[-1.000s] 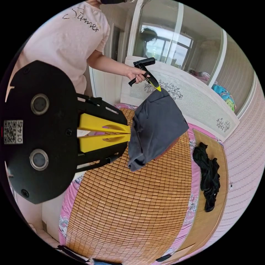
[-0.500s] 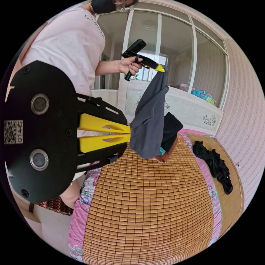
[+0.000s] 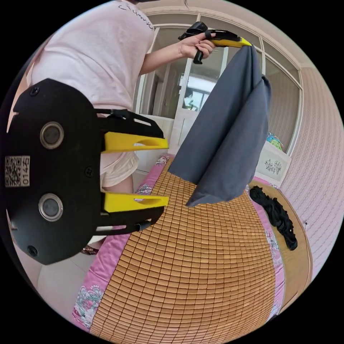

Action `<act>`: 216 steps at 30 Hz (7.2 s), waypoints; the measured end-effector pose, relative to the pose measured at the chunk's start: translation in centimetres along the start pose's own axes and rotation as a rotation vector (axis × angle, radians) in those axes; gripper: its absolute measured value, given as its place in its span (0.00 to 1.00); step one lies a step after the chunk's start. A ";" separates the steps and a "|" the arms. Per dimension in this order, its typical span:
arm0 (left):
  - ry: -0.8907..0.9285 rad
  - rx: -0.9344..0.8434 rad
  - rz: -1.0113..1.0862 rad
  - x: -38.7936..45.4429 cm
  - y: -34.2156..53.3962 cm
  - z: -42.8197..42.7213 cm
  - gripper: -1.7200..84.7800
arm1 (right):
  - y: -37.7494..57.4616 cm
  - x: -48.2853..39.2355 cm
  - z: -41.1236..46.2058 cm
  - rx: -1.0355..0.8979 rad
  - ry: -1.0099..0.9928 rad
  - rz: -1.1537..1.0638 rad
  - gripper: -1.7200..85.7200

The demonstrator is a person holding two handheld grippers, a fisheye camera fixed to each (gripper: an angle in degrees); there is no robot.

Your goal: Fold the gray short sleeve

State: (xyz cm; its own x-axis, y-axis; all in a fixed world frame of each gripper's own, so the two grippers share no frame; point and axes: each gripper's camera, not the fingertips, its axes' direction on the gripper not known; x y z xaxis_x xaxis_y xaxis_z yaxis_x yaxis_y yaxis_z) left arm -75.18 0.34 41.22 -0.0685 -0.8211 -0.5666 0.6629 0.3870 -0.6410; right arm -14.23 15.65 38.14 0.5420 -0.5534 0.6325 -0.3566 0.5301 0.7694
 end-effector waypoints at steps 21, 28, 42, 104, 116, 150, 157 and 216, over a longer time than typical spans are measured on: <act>0.014 0.213 -0.050 17.1 -16.7 0.7 0.01 | 1.5 17.9 14.1 0.104 -0.846 0.256 0.29; -0.035 0.232 0.021 20.8 -21.1 1.7 0.01 | -1.1 19.7 15.1 0.337 -0.966 0.260 0.22; 0.054 0.147 -0.078 18.2 -20.5 3.2 0.01 | -1.3 31.4 8.7 0.628 -0.803 0.396 0.29; -0.015 -0.046 -0.386 -8.8 10.8 10.8 0.01 | -15.9 13.7 -14.1 0.457 -0.175 -0.198 0.02; 0.104 -0.589 -0.611 -9.3 39.4 24.4 0.01 | -13.4 27.0 -1.7 0.114 0.014 0.242 0.03; 0.003 -0.841 -0.661 -10.0 72.7 30.8 0.11 | -6.7 18.7 11.2 -0.103 0.556 0.405 0.03; -0.001 -0.931 -0.528 -5.0 73.1 33.1 0.02 | -5.5 19.6 7.9 -0.185 0.520 0.419 0.03; -0.051 -0.703 -0.685 -7.0 73.6 33.5 0.05 | -40.5 1.8 38.5 -0.529 0.403 -0.501 0.02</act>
State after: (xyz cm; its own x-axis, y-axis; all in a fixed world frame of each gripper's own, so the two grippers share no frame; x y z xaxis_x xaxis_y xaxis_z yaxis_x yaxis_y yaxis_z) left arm -0.96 20.54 15.33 -0.2297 -0.9717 0.0547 -0.1039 -0.0314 -0.9941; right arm -28.08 -31.54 11.65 0.8084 -0.5846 0.0683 0.3494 0.5700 0.7437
